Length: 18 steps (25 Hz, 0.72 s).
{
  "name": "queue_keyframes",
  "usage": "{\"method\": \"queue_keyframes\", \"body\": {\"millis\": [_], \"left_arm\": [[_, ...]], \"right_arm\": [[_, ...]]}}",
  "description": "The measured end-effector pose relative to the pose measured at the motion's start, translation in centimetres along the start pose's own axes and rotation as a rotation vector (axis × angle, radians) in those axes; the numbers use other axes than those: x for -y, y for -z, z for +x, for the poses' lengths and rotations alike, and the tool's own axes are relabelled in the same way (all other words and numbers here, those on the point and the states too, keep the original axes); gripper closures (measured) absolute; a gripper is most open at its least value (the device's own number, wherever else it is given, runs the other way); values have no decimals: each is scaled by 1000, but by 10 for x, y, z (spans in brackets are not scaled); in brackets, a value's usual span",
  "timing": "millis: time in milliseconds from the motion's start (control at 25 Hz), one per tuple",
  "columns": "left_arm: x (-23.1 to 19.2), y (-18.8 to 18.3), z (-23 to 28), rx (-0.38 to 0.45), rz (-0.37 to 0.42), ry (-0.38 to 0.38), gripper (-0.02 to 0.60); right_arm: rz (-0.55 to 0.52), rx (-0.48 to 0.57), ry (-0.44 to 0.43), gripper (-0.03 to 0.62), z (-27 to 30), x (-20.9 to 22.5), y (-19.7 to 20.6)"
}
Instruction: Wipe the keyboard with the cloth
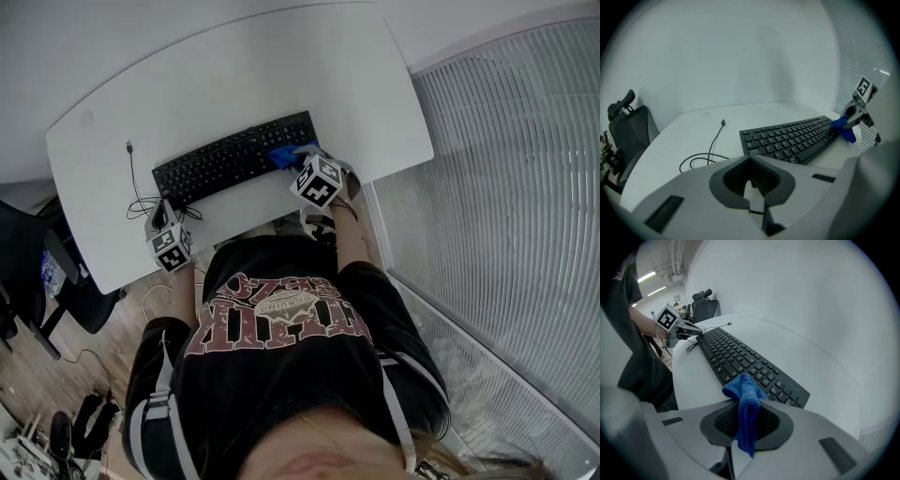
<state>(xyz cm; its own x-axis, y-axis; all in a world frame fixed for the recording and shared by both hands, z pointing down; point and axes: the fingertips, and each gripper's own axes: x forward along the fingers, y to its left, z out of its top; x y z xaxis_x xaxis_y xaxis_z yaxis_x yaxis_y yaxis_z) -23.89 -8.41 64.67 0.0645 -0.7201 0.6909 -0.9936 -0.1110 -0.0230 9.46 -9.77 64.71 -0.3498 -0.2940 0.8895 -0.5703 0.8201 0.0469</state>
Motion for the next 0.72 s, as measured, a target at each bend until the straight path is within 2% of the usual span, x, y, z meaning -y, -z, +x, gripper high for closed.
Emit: {"method": "queue_keyframes", "body": {"millis": [400, 720], "left_arm": [[2, 0, 0, 4, -16, -25, 552], [0, 1, 3, 4, -19, -38, 552]], "right_arm": [[132, -5, 59, 530, -16, 30, 39], [167, -10, 80, 530, -15, 38, 50]]}}
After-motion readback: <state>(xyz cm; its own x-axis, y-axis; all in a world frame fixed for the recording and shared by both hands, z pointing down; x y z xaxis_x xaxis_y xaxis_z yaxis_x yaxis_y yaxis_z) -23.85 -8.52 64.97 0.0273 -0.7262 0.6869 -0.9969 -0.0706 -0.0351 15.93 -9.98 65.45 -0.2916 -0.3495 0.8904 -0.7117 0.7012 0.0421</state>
